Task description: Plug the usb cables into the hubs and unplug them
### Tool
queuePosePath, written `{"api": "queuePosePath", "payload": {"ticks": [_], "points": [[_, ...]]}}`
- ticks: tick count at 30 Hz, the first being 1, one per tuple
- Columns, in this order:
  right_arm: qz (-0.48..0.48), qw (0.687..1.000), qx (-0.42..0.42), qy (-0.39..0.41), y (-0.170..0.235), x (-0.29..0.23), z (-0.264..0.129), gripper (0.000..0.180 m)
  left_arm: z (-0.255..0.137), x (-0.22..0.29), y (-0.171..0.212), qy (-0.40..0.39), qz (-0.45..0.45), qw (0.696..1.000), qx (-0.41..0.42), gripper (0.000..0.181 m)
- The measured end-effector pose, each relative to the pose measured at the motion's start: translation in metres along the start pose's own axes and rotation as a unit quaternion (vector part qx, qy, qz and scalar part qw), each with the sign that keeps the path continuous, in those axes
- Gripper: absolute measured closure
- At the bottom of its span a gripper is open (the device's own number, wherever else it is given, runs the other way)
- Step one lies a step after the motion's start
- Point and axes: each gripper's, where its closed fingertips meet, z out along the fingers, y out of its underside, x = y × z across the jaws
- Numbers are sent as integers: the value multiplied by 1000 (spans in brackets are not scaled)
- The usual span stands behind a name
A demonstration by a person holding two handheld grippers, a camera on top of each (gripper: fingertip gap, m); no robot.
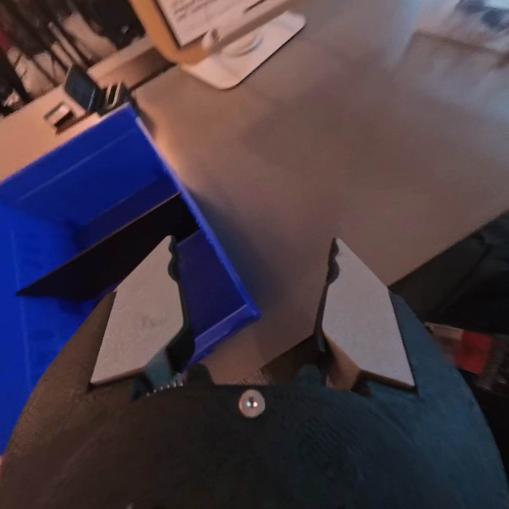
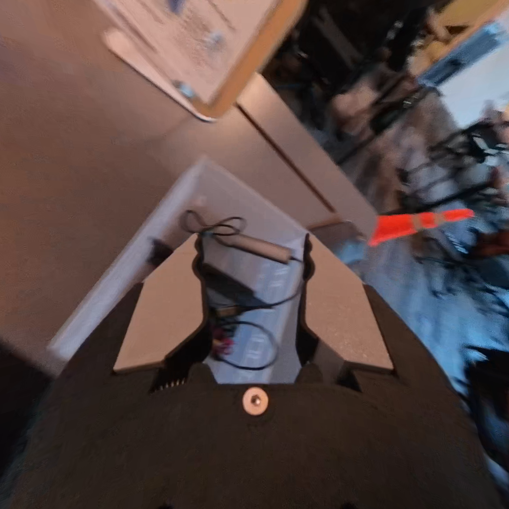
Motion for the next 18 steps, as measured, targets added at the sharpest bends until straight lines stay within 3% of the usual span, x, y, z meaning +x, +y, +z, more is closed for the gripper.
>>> {"api": "queuePosePath", "payload": {"ticks": [3,6,9,10,12,14,15,16,18], "points": [[41,992,72,-93,17,-74,-11,105,19,-2,17,-2,-49,998,-26,62],[98,982,52,-153,58,-136,2,83,37,-8,40,-38,-71,995,-52,60],[116,989,16,-94,95,-153,32,80,59,-4,54,-60,-51,995,-56,79],[115,991,6,-64,104,-151,42,82,64,-8,54,-87,-29,995,-46,78],[112,993,-7,-41,111,-151,56,81,63,-27,53,-171,27,984,-46,139],[118,990,15,-73,98,-164,61,133,62,-28,49,-168,5,985,-34,157],[110,992,8,-64,95,-165,63,145,58,-33,50,-174,-8,984,-40,165],[93,994,-8,-52,95,-166,66,146,52,-41,52,-182,-5,982,-42,176],[84,995,-33,-44,88,-173,70,147,43,-40,52,-127,-10,991,-28,176]]}}
